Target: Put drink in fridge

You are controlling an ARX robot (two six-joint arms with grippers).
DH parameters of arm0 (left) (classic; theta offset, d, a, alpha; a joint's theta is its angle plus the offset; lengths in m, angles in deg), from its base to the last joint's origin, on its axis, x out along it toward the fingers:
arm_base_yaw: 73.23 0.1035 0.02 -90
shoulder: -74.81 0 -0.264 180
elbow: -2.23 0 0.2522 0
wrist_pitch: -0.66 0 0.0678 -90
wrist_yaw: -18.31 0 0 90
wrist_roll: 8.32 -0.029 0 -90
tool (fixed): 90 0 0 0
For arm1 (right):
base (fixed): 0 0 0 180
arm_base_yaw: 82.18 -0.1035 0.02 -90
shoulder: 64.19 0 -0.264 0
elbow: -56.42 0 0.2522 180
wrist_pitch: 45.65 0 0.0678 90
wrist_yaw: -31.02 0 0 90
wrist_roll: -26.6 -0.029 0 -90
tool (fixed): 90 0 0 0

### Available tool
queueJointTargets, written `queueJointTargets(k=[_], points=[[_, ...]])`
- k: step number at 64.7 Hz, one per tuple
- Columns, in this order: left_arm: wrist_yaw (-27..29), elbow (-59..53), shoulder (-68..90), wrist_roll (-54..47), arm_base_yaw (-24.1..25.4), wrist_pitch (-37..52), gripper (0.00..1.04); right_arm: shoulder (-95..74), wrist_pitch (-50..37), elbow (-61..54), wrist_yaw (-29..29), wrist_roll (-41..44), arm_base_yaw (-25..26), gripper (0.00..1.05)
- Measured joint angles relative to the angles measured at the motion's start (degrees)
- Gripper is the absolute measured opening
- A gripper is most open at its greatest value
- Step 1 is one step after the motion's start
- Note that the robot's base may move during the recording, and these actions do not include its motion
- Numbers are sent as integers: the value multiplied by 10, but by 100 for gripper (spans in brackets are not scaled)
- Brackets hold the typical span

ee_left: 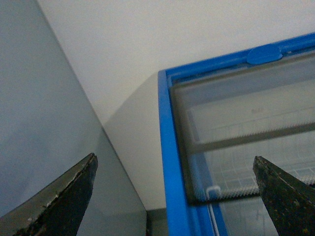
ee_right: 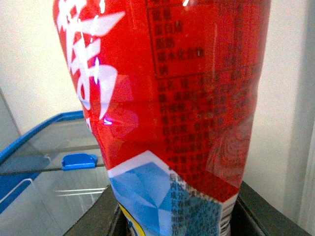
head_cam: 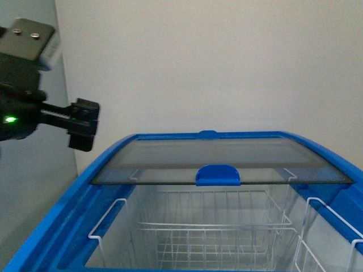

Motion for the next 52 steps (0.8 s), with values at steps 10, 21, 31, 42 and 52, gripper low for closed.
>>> queueJointTargets(k=[10, 21, 31, 42, 52], points=[[-20, -120, -129, 58, 29, -42, 97, 0, 0, 0, -1, 0, 0, 40], [38, -287, -361, 124, 28, -93, 69, 0, 0, 0, 0, 0, 0, 40], [23, -402, -570, 135, 39, -209, 46, -12, 60, 24, 61, 29, 23, 40], [-32, -447, -676, 140, 103, -220, 20, -79, 322, 132, 281, 220, 72, 40], [-40, -481, -707, 142, 105, -220, 3, -227, 282, 208, 219, 476, -50, 40]])
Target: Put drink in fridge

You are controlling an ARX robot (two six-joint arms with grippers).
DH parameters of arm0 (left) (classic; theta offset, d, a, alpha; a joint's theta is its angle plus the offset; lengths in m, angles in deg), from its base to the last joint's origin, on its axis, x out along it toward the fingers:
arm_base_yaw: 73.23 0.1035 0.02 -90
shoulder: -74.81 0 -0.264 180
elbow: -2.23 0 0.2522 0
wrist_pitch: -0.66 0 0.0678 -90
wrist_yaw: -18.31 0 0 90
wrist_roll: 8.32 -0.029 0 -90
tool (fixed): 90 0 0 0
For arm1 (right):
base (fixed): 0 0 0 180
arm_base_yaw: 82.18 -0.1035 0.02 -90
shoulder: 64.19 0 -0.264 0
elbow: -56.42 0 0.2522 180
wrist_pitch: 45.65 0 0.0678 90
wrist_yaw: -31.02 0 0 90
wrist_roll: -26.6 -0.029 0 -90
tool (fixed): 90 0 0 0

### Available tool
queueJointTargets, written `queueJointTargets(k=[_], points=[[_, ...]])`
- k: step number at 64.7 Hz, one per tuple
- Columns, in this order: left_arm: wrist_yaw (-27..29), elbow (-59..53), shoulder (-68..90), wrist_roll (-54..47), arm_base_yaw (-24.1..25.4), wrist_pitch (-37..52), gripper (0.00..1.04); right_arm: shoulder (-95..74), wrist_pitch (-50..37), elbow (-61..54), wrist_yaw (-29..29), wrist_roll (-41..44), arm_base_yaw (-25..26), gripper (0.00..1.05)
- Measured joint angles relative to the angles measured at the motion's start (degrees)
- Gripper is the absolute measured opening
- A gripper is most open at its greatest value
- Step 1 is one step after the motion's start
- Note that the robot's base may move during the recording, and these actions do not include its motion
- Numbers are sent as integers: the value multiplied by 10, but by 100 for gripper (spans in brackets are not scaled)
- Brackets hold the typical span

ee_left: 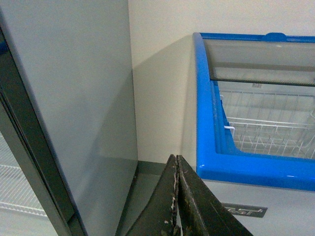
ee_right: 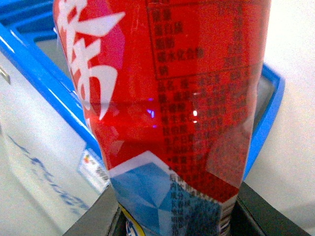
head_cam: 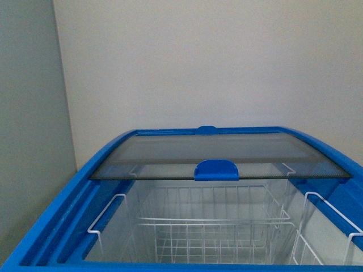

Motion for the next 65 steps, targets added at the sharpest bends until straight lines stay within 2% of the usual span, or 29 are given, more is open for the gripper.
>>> queueJointTargets(k=[8, 14, 20, 25, 30, 35, 42, 65], points=[[0, -18, -25, 0, 0, -3, 3, -177, 31, 106, -33, 259, -73, 40], [0, -27, -37, 0, 0, -6, 3, -274, 57, 161, -94, 363, -104, 40], [0, -35, -50, 0, 0, -12, 3, -354, 53, 214, -138, 408, -130, 40], [0, -41, -63, 0, 0, -17, 3, -409, 27, 256, -151, 416, -153, 40], [0, -46, -123, 0, 0, -88, 3, -444, 5, 274, -158, 416, -171, 40], [0, -48, -147, 0, 0, -97, 3, -478, -18, 276, -174, 415, -182, 40], [0, -66, -169, 0, 0, -97, 3, -528, -49, 276, -189, 410, -183, 40], [0, -66, -171, 0, 0, -97, 3, -595, -86, 277, -191, 389, -182, 40]])
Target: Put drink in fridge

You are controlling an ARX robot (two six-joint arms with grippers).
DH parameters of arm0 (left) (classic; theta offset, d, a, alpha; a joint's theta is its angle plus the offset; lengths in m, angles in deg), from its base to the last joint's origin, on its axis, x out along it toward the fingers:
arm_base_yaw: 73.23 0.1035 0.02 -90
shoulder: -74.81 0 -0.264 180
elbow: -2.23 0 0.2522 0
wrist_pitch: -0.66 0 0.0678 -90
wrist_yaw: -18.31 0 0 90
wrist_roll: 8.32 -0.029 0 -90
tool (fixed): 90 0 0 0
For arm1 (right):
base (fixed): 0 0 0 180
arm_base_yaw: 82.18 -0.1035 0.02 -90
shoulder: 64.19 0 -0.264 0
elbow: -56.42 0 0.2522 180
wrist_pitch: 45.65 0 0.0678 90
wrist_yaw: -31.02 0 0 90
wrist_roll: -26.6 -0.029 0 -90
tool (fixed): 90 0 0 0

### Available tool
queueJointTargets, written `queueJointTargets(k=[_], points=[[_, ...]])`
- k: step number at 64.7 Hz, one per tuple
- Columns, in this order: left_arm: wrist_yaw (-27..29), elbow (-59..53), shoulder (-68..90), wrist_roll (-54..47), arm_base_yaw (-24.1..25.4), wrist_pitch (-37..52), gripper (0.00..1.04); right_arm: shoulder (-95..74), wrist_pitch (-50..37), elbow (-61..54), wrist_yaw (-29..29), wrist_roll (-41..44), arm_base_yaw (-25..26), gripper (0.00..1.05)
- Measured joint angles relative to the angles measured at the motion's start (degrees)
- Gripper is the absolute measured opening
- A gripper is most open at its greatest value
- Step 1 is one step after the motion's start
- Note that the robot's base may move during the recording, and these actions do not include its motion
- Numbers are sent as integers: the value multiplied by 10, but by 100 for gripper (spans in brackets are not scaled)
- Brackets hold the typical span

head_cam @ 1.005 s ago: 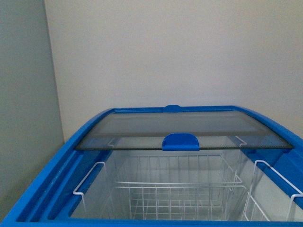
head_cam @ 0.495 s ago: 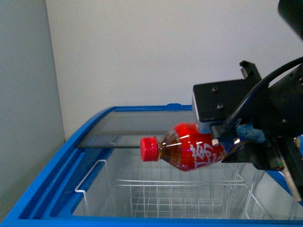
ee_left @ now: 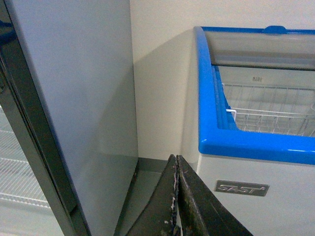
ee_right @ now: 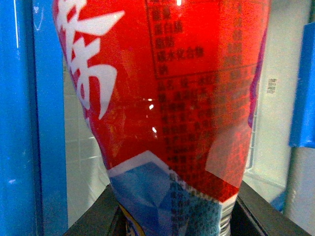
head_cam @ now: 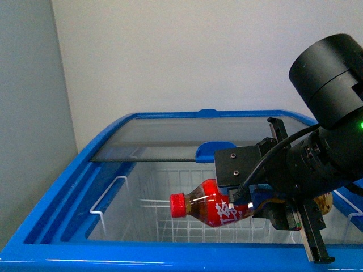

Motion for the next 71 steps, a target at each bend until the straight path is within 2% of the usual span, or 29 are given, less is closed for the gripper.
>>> queueJointTargets(k=[26, 40, 53, 71], points=[[0, 0, 0, 0, 0, 0, 3, -55, -44, 40, -3, -45, 3, 40], [0, 0, 0, 0, 0, 0, 3, -132, -80, 89, -55, -52, 12, 40], [0, 0, 0, 0, 0, 0, 3, -148, -111, 97, -71, -52, 16, 39], [0, 0, 0, 0, 0, 0, 3, -187, -215, 56, -73, -42, 11, 39]])
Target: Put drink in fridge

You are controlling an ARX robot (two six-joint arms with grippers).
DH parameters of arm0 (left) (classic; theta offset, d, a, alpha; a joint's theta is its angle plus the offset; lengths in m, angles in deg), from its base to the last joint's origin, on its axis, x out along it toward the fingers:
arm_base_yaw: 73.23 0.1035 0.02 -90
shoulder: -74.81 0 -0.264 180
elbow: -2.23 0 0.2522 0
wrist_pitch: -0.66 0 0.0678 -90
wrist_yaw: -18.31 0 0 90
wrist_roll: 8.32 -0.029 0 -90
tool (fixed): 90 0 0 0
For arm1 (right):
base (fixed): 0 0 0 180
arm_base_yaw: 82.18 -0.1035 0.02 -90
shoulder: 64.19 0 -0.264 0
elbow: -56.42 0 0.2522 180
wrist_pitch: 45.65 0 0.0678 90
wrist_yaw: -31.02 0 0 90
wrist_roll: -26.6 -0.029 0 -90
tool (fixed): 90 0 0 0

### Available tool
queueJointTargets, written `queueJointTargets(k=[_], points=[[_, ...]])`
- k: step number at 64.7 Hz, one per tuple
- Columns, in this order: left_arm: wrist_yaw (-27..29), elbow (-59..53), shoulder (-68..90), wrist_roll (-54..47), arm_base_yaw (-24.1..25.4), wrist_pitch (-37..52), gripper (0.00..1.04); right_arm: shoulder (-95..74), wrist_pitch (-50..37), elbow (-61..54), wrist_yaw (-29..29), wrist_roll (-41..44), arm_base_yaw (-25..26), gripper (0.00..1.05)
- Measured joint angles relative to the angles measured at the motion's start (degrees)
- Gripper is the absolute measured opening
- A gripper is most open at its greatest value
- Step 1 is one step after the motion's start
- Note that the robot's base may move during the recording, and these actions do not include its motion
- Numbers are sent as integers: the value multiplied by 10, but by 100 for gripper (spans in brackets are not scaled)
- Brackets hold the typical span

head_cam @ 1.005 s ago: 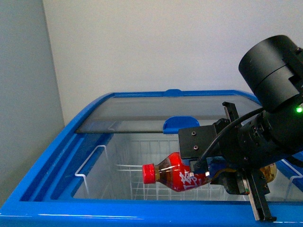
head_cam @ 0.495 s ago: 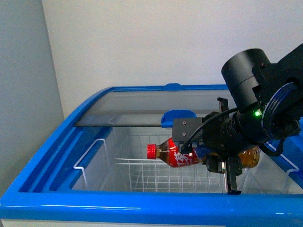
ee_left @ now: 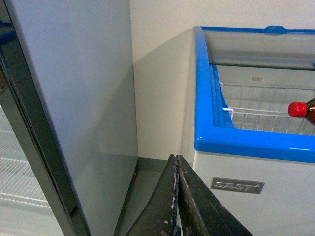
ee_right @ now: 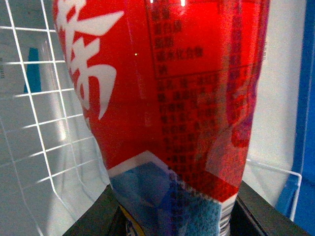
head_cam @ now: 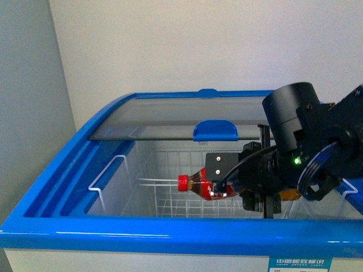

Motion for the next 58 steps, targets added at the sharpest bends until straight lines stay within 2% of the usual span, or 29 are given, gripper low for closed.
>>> queueJointTargets(k=[7, 30, 44, 53, 55, 58], points=[[0, 0, 0, 0, 0, 0, 3, -17, -45, -18, -2, 2, -4, 39], [0, 0, 0, 0, 0, 0, 3, -22, -72, -43, -7, -3, -8, 39], [0, 0, 0, 0, 0, 0, 3, -17, -43, -42, 0, -10, -7, 72], [0, 0, 0, 1, 0, 0, 26, 11, -24, -42, 17, -9, -3, 95], [0, 0, 0, 1, 0, 0, 31, 20, -20, -42, 21, -11, -2, 98], [0, 0, 0, 1, 0, 0, 44, 36, -11, -43, 29, -12, 0, 97]])
